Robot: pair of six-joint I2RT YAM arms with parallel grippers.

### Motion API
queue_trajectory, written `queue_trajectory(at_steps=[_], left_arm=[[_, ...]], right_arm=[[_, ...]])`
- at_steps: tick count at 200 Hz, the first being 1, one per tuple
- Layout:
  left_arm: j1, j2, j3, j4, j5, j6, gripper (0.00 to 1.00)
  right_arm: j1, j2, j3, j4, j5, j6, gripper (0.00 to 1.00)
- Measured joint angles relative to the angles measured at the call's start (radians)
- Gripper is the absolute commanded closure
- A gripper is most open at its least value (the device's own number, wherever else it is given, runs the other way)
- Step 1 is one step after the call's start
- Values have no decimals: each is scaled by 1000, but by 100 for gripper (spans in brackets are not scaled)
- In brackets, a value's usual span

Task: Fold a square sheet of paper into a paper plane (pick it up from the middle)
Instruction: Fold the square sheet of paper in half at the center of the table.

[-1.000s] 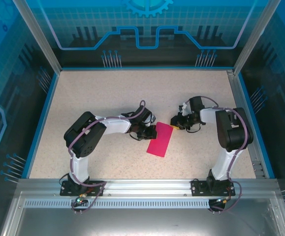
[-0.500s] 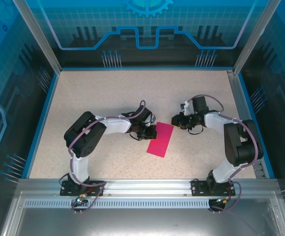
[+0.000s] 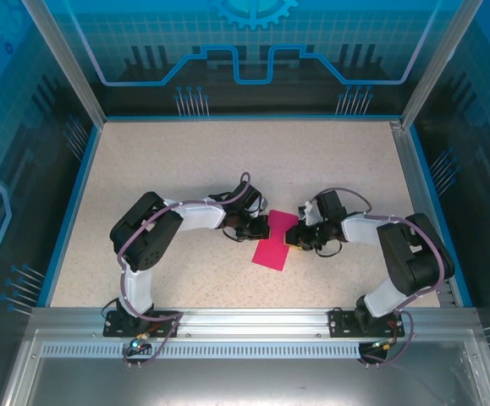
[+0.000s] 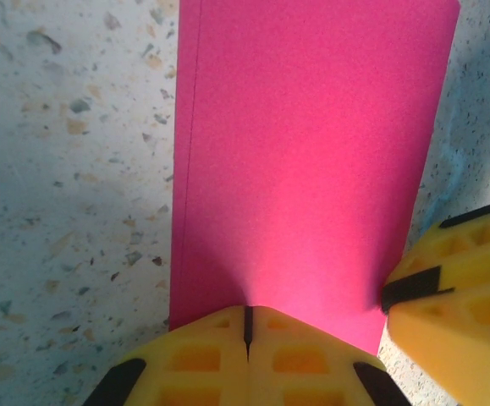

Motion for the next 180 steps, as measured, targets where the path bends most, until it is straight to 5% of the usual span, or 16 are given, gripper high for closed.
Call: queue_trajectory(at_steps=[90, 180], left_arm=[[0, -1, -2, 2, 0, 0, 100], [0, -2, -8, 11, 0, 0, 100]], right_arm=[[34, 2, -16, 22, 6, 12, 81], [175, -137, -63, 18, 43, 64, 78]])
